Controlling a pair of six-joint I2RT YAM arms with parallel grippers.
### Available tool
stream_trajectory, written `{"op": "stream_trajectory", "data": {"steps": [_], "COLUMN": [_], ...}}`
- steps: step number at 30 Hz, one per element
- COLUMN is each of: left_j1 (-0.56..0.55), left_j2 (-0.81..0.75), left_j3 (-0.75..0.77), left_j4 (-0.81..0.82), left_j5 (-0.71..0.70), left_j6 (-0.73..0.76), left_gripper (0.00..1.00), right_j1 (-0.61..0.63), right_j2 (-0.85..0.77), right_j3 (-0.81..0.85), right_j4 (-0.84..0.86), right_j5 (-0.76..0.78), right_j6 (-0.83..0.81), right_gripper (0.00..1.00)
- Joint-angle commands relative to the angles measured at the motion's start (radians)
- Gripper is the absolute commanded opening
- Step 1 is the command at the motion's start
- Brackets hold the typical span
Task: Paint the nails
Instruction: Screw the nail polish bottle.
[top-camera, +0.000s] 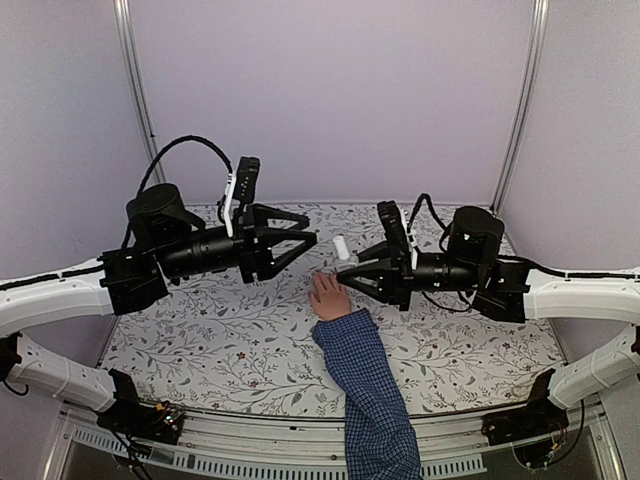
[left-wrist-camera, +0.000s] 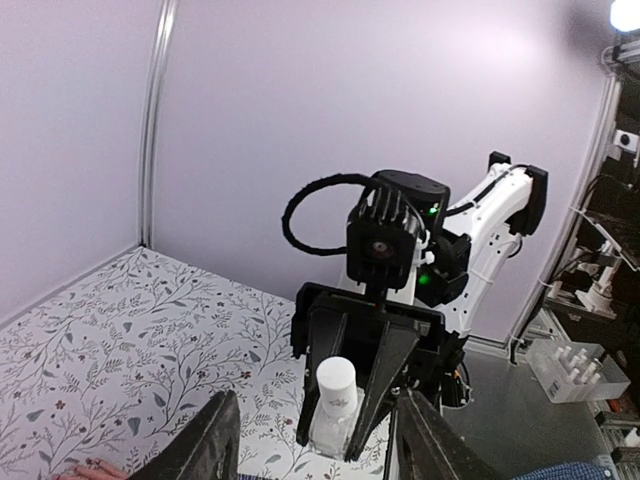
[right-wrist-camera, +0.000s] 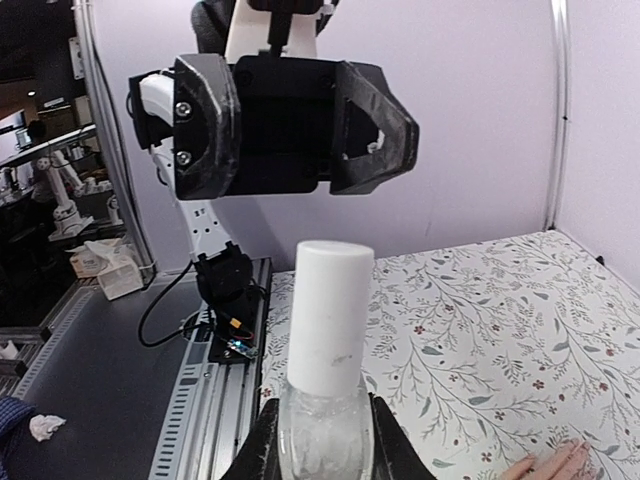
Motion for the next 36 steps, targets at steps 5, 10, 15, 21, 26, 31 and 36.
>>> {"op": "stream_trajectory", "data": {"steps": [5, 10, 15, 21, 26, 31, 36], "left_j1": [0.013, 0.013, 0.013, 0.012, 0.017, 0.024, 0.039], "left_j2": [0.064, 0.162, 0.227, 0.296, 0.323, 0.316, 0.317], "left_j3": [0.060, 0.135, 0.180, 0.257, 0.295, 0.287, 0.289], "left_j4": [-0.094, -0.076, -0.043, -0.082, -0.117, -0.132, -0.140], "left_j5": [-0.086, -0.024, -0.019, -0.080, -0.147, -0.181, -0.149], "left_j6": [-0.024, -0.026, -0.036, -0.054, -0.079, -0.097, -0.100], "left_gripper": [0.56, 0.54, 0.52, 0.49, 0.45, 0.45, 0.46], "right_j1": [-0.005, -0.004, -0.004, -0.003, -0.003, -0.003, -0.003], "right_j2": [-0.010, 0.021, 0.022, 0.033, 0.033, 0.026, 0.035], "right_j3": [0.029, 0.059, 0.059, 0.068, 0.074, 0.078, 0.090], "right_j4": [-0.038, -0.076, -0.084, -0.086, -0.087, -0.094, -0.104], "right_j5": [0.289, 0.407, 0.451, 0.444, 0.450, 0.459, 0.439], "right_j6": [-0.053, -0.091, -0.074, -0.075, -0.080, -0.090, -0.106], "right_gripper": [0.00, 0.00, 0.00, 0.00, 0.00, 0.00, 0.00]}}
